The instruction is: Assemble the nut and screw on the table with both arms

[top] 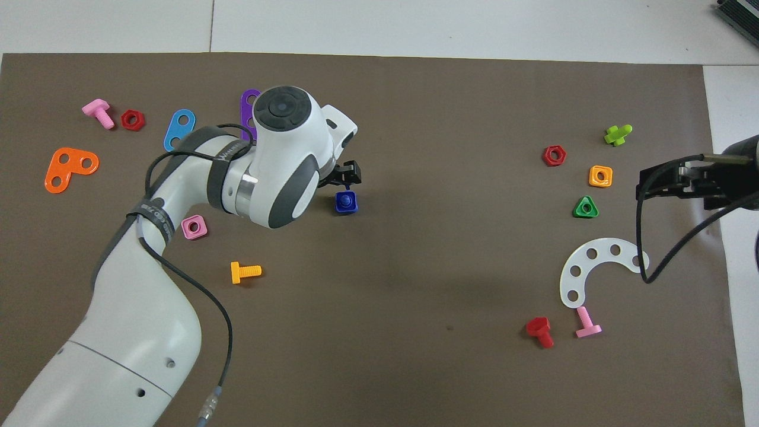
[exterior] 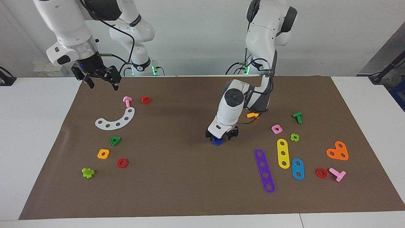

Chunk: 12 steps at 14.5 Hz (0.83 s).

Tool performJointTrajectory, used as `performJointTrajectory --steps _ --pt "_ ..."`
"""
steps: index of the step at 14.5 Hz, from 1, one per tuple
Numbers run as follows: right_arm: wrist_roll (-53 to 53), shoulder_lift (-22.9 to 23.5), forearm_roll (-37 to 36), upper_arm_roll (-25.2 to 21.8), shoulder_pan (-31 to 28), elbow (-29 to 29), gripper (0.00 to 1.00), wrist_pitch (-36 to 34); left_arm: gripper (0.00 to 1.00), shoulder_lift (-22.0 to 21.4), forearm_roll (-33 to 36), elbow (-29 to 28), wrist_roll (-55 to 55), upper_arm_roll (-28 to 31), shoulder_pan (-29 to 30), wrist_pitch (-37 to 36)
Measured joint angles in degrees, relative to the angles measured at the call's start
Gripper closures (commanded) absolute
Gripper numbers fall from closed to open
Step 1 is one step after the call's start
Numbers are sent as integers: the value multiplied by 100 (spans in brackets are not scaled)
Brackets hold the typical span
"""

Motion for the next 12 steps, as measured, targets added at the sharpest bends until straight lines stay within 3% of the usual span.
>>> performJointTrajectory --steps 4,9,12 --pt "0 0 1 32 30 0 0 0 0 -311 -45 611 530 5 961 -880" --pt "0 0 1 33 31 0 0 0 0 -1427 -64 256 2400 48 2176 -1882" --pt "0 0 1 33 31 0 0 0 0 -1898 5 45 2539 32 2247 -2163"
